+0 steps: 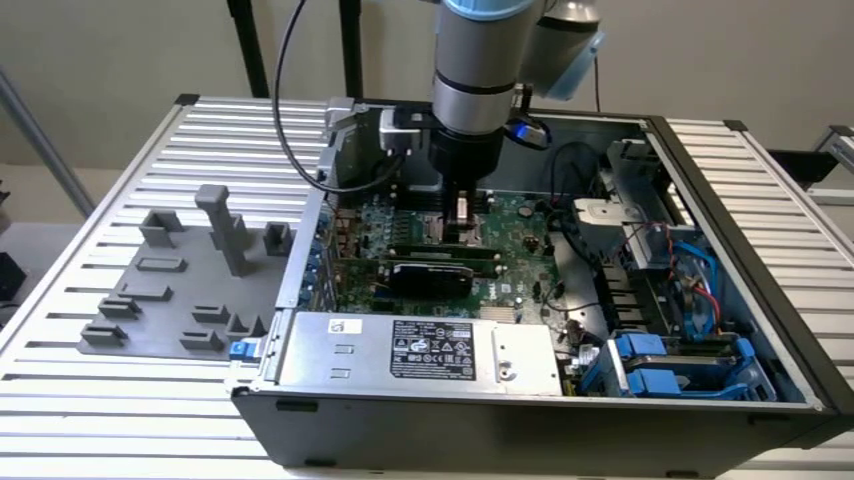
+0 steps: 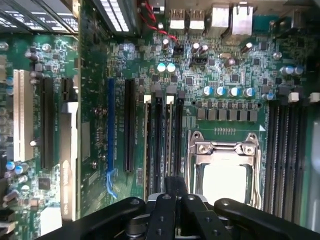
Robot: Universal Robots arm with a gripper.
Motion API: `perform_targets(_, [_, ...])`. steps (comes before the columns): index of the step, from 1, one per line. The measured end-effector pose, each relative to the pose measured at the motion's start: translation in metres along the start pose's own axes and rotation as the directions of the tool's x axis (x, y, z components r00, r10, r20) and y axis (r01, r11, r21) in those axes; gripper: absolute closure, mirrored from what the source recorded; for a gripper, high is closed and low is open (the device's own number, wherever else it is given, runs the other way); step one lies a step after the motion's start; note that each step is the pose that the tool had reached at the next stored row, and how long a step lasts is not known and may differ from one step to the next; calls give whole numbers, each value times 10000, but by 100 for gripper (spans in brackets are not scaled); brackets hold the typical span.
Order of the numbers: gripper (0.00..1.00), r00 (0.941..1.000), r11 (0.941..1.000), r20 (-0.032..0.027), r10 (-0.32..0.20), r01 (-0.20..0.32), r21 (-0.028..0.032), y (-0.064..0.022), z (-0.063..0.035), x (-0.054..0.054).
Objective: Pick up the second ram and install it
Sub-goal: 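Press down the second ram until it locks into place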
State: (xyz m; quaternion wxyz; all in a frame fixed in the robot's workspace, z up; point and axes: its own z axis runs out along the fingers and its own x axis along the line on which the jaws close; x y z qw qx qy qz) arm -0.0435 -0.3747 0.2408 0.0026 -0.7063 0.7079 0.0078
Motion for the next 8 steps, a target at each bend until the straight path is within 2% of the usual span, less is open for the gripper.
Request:
perform_targets(1, [100, 10000, 10000, -3, -1, 1, -3, 0, -24, 0])
perform_targets(8, [100, 10000, 10000, -1, -1, 1, -3, 0, -25, 0])
